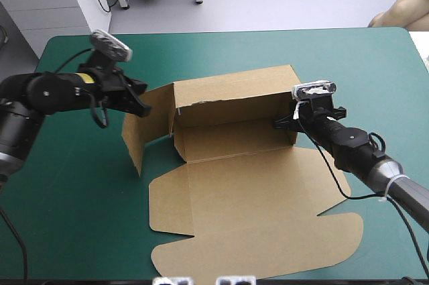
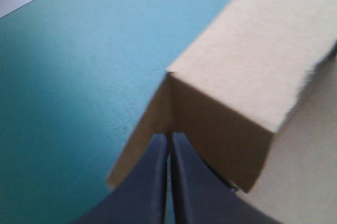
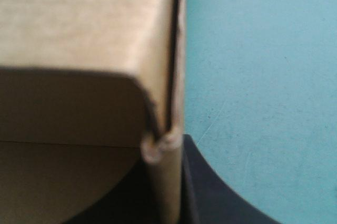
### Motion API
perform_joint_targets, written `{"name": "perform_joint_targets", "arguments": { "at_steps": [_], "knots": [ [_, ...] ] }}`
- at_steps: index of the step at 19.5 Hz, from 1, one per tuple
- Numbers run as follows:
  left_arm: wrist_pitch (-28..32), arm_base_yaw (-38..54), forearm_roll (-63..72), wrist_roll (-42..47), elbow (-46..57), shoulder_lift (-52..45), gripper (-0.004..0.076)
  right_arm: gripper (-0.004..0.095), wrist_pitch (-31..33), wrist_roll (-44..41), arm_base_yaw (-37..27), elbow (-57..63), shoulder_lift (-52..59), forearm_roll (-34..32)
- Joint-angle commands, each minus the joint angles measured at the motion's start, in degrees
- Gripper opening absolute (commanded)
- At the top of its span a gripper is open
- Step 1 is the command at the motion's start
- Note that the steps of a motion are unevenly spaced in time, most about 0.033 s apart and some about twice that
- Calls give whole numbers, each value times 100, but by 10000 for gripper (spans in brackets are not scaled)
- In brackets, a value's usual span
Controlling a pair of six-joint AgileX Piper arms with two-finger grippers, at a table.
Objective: Fold the box
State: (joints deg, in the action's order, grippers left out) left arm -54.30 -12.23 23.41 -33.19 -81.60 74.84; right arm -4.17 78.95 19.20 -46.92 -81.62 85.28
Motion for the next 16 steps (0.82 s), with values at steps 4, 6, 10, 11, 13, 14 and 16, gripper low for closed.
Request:
{"name": "perform_joint_targets", "arguments": {
  "at_steps": [4,6,10,11,13,14,16],
  "knots": [
    [-442,2956,2424,-934,586,-284,9,-18,-483,-10,-15,-171,10,456],
    [-400,3688,3214,-1370,1234,-284,9,-17,-467,24,-15,-171,-46,456],
    [-84,4446,4222,-1960,2129,-284,6,-18,-67,475,-15,-171,-46,564],
    [-43,4446,4222,-1960,2170,-284,6,-18,67,556,-15,-171,-46,564],
    [-43,4446,4247,-1960,2170,-284,6,-18,344,465,-41,-171,-46,564],
    [-43,4446,4261,-1960,2170,-284,6,-18,682,436,-154,-171,-86,548],
    [-66,4446,4261,-1960,2170,-284,6,-18,1585,-216,-514,-171,-240,35]
  ]
}}
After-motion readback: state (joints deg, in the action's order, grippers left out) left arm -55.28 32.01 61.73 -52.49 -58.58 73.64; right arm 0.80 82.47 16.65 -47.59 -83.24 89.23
